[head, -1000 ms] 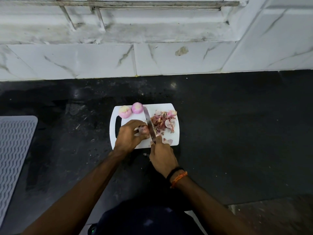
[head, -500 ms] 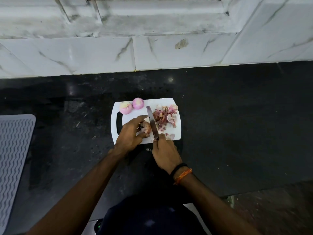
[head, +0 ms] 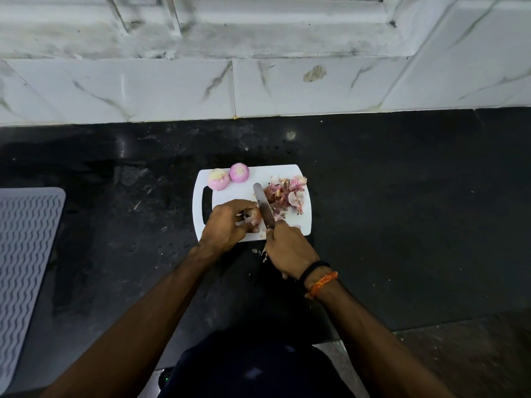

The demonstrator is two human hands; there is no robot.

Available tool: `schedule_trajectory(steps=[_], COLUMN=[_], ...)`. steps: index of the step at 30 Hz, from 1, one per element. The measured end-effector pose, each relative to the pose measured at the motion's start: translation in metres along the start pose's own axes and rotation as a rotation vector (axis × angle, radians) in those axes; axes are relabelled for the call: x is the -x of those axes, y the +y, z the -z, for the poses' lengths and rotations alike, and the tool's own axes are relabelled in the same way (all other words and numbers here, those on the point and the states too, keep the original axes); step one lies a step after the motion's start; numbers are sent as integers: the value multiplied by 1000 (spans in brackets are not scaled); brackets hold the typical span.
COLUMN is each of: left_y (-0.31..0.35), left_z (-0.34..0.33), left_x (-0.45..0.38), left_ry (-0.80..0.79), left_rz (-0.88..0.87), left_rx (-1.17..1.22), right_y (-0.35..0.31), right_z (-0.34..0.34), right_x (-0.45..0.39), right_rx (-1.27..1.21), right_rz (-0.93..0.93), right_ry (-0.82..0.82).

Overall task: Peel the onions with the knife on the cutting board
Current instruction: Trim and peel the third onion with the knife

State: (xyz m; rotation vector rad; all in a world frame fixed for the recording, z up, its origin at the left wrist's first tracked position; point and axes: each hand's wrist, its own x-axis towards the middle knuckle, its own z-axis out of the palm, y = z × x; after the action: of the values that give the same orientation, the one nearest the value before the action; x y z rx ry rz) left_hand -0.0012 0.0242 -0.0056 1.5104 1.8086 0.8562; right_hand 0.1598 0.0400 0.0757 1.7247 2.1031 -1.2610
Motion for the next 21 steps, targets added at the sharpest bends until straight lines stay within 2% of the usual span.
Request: schedule_trajectory(steps=[3,13,21], left_y=[-4,-8,-11], left_z=[-1,-3,-5], left_x=[0,-3,-6], left_ry=[5,27,8], left_rz=[1,-52,-28], left_rx=[21,-8,-28], right_y=[-3,-5,-2], right_z=[1,-7,-19], right_x=[-2,-10,-19], right_rx=[-23,32,42], right_rz=[-7,49,63], right_ry=[-31,49,113])
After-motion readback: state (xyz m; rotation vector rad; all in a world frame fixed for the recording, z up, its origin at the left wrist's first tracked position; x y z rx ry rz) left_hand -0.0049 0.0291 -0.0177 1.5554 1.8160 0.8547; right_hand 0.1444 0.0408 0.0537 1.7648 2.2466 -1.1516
